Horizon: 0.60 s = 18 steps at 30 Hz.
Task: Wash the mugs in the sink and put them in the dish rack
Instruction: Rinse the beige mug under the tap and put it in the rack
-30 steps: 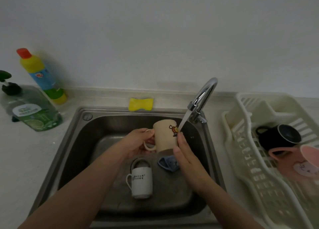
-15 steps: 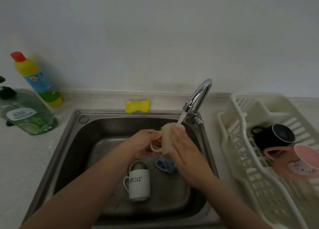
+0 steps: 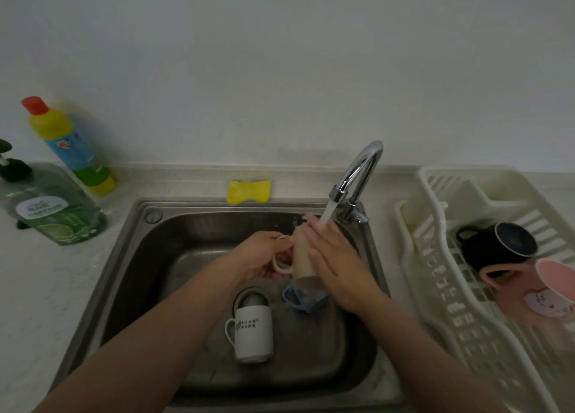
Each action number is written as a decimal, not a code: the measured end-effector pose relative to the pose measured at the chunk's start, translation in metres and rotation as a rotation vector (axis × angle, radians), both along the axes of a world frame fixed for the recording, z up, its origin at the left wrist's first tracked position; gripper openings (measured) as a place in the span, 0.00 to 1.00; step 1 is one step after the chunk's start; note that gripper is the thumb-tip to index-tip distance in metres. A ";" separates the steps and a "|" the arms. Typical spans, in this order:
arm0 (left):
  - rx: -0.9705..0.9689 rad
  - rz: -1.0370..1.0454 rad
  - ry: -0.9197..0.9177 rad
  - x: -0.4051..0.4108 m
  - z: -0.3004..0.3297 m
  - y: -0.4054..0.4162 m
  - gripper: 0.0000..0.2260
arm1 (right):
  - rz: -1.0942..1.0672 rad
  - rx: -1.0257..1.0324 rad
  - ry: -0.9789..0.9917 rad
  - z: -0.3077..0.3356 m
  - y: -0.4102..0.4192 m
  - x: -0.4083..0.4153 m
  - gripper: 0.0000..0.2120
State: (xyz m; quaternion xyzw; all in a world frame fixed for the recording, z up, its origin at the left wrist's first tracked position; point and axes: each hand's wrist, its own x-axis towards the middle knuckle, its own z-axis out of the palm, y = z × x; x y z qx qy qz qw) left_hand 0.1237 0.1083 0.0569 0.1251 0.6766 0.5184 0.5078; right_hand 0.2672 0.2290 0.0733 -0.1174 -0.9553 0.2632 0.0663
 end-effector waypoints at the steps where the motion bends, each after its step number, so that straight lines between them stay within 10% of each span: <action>1: -0.004 0.021 -0.010 -0.004 0.000 -0.003 0.09 | 0.003 -0.032 0.012 -0.002 -0.009 0.004 0.30; 8: -0.012 0.047 -0.100 -0.008 -0.011 -0.022 0.11 | -0.240 -0.619 -0.059 -0.005 -0.023 -0.002 0.27; 18: 0.008 0.070 -0.097 -0.002 -0.001 -0.010 0.16 | -0.296 -0.638 -0.065 0.016 -0.023 0.005 0.32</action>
